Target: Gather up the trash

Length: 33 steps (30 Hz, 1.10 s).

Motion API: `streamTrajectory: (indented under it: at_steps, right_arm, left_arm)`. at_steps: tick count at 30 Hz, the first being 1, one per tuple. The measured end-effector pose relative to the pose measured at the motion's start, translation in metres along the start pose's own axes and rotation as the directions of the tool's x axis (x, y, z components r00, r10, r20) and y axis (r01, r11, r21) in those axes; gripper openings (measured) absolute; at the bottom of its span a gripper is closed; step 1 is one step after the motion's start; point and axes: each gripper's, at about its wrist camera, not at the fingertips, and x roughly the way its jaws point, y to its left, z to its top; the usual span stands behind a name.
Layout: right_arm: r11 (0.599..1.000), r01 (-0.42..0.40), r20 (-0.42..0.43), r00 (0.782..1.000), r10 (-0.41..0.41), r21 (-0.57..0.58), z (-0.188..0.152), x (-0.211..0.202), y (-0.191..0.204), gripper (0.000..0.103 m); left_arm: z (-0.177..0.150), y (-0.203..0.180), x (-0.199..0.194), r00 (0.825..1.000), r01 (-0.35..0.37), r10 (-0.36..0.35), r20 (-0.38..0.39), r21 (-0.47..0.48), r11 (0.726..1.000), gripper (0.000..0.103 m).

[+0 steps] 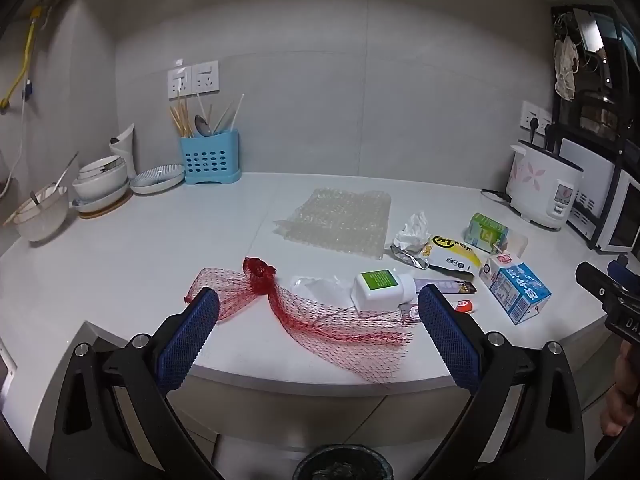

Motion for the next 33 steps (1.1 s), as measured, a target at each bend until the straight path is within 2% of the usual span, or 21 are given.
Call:
streamTrajectory:
  at_steps: [23, 33]
  right_arm:
    - [1.000, 0.008, 0.002, 1.000, -0.008, -0.018, -0.004, -0.008, -0.002, 0.096]
    - [0.999, 0.015, 0.047, 0.999, -0.013, -0.034, -0.006, -0.013, 0.002, 0.096]
  left_arm:
    - [-0.006, -0.002, -0.001, 1.000, -0.001, 0.001, -0.012, -0.004, 1.000, 0.097]
    - [-0.010, -0.006, 0.004, 1.000, 0.017, -0.017, -0.016, -0.010, 1.000, 0.097]
